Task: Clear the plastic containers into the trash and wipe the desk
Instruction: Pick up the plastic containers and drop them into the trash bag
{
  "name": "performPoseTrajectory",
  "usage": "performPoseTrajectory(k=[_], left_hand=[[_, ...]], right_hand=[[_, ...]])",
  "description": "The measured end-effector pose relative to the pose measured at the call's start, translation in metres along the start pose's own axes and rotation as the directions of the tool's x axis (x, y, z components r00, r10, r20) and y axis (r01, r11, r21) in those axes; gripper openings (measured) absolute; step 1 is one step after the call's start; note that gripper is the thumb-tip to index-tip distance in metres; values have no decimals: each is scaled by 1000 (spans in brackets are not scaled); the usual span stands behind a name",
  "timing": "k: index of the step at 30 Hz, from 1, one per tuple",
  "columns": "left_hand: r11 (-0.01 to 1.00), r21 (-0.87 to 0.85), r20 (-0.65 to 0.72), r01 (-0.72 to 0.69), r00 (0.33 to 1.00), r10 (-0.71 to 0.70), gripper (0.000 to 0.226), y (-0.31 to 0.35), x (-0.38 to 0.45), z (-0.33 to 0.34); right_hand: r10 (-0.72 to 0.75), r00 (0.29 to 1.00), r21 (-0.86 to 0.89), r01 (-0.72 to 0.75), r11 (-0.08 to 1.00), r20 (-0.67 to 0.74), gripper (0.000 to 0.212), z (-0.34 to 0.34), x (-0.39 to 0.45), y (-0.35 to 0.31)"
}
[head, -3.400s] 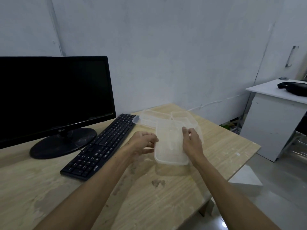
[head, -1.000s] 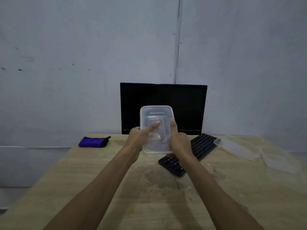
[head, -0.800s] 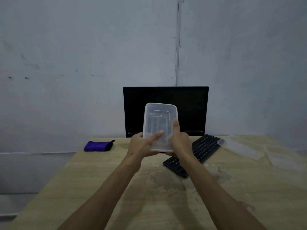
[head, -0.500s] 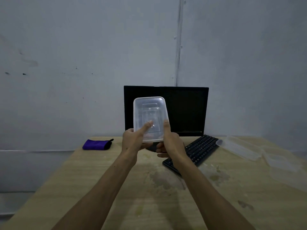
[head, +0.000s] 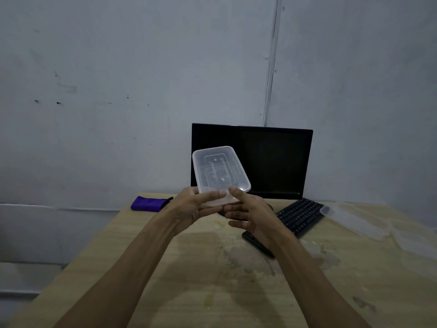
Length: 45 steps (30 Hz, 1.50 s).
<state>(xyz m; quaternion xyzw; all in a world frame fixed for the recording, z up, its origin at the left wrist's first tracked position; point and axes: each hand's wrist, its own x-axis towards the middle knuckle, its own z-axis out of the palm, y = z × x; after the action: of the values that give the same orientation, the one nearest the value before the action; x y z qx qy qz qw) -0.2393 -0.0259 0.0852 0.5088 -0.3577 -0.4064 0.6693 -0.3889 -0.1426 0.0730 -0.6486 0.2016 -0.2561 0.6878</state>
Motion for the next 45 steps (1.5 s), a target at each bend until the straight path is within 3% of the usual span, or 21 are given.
performPoseTrajectory(k=[6, 12, 17, 19, 22, 27, 32, 35, 38, 41, 45], left_hand=[[999, 36, -8, 13, 1000, -12, 65, -4, 1, -10], [999, 41, -3, 21, 1000, -21, 54, -4, -7, -20], [998, -57, -198, -34, 980, 23, 45, 6, -13, -41], [998, -19, -241, -60, 969, 53, 40, 15, -17, -53], [991, 135, -232, -21, 971, 52, 42, 24, -33, -81], [953, 298, -268, 46, 963, 37, 33, 39, -69, -137], [939, 345, -410, 7, 901, 144, 51, 56, -111, -194], [825, 551, -421, 123, 895, 148, 43, 66, -150, -230], [591, 744, -447, 311, 890, 94, 40, 74, -190, -263], [472, 771, -540, 428, 833, 126, 36, 72, -229, -294], [557, 668, -703, 494, 665, 252, 39, 53, -271, -331]], right_hand=[[81, 994, 2, -82, 997, 78, 52, -1, 3, 5], [89, 992, -48, -85, 995, 85, 48, 5, 11, 6], [193, 959, -235, -142, 962, 209, 57, 21, 17, 13], [248, 931, -311, -160, 937, 267, 55, 29, 18, 14], [201, 924, -371, -70, 926, 326, 43, 53, 25, 17], [61, 913, -144, -3, 990, 403, 41, 122, 42, 19], [110, 846, -275, 44, 960, 521, 52, 193, 63, 41], [118, 807, -302, 77, 950, 578, 54, 241, 68, 62], [55, 761, -339, 222, 914, 647, 54, 291, 67, 81], [-39, 732, -398, 414, 819, 680, 41, 343, 61, 99], [-35, 719, -503, 519, 691, 694, 46, 400, 52, 126]])
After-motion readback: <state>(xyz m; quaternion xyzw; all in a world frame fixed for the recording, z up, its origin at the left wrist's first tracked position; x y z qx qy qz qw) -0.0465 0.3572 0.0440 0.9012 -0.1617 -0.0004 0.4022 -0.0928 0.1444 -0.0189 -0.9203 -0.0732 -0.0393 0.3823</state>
